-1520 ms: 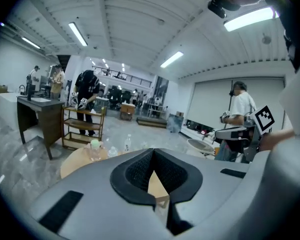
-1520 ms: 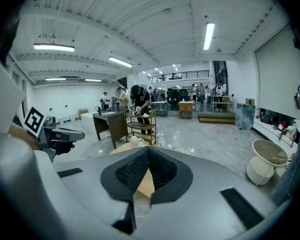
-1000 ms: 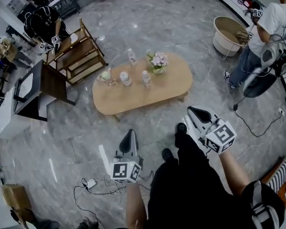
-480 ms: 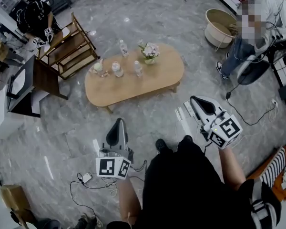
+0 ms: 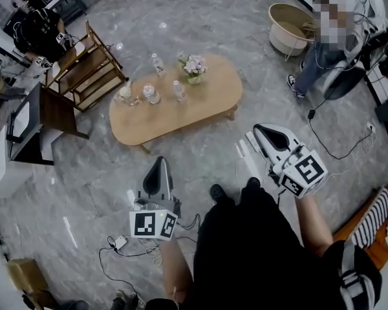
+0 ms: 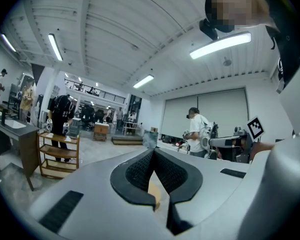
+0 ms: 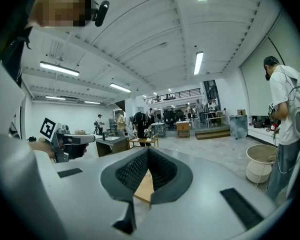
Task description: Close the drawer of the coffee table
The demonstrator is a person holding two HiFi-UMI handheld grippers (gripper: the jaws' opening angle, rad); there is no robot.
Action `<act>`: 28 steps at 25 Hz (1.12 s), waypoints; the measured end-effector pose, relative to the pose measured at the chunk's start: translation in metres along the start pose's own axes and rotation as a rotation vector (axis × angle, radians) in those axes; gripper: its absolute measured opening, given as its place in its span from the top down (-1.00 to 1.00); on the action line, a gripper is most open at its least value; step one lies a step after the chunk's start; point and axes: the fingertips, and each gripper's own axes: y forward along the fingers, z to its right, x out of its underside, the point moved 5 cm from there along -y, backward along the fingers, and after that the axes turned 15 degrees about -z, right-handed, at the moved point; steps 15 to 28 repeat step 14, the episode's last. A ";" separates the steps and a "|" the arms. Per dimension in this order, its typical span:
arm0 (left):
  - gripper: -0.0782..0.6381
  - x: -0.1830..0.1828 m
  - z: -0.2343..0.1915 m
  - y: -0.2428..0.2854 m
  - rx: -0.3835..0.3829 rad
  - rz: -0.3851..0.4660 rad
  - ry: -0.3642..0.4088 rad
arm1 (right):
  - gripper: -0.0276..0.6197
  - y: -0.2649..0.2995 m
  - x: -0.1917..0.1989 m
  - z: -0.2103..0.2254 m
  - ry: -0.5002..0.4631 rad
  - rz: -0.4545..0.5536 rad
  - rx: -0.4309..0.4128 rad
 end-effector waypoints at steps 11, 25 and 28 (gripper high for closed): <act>0.75 0.006 0.004 0.001 -0.007 -0.014 -0.005 | 0.88 -0.007 0.009 0.002 -0.002 -0.023 0.006; 0.75 0.008 0.006 0.006 -0.005 -0.024 -0.001 | 0.88 -0.008 0.011 0.004 -0.005 -0.025 0.008; 0.75 0.008 0.006 0.006 -0.005 -0.024 -0.001 | 0.88 -0.008 0.011 0.004 -0.005 -0.025 0.008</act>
